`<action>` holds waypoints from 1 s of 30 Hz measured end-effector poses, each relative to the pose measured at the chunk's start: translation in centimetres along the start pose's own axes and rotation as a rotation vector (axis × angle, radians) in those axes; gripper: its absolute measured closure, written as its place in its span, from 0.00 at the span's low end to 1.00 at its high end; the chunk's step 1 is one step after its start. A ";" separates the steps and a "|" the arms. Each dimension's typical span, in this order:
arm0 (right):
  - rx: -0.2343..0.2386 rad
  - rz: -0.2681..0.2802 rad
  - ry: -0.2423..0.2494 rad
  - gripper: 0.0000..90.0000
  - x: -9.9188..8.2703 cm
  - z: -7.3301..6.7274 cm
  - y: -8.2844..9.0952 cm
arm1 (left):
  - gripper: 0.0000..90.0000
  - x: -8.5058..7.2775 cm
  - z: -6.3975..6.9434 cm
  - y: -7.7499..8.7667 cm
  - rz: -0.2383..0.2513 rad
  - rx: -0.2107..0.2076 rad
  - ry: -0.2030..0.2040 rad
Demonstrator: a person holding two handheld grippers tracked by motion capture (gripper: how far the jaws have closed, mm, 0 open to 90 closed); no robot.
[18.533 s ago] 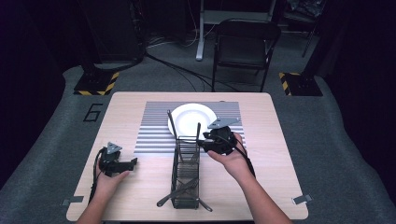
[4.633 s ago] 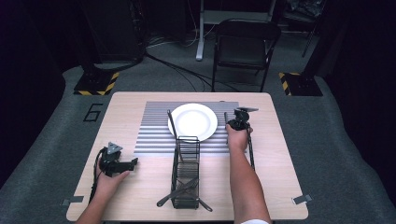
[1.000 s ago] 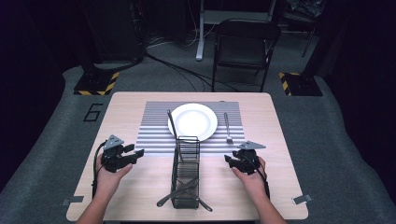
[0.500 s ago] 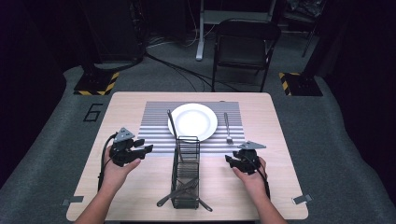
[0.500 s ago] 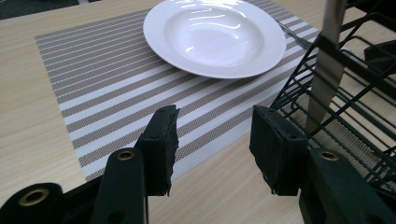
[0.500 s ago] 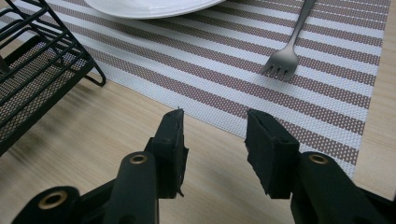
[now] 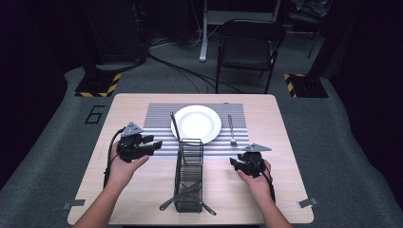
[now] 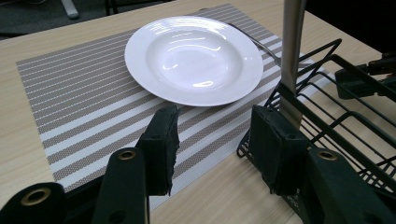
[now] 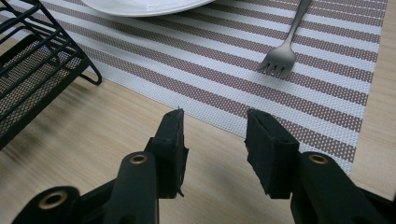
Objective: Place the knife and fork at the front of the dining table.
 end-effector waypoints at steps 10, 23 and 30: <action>-0.001 0.006 -0.001 0.63 0.0 0.0 0.1 | 0.60 1.5 0.9 0.0 0.016 -0.031 -0.023; 0.001 0.011 -0.008 0.63 0.1 0.0 0.1 | 0.63 2.8 2.1 -1.1 -0.007 -0.063 -0.038; 0.003 0.011 -0.011 0.62 0.1 0.1 0.1 | 0.61 3.4 3.1 -1.9 0.004 -0.083 -0.044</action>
Point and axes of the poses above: each handheld gripper's, and its own axes: y roughly backward along the jaws, x roughly out of its top, z roughly to its right, the point moved 5 cm from there along -y, roughly forward along the jaws, and after that the axes turned 6 degrees about -y, right-handed, at the moved point
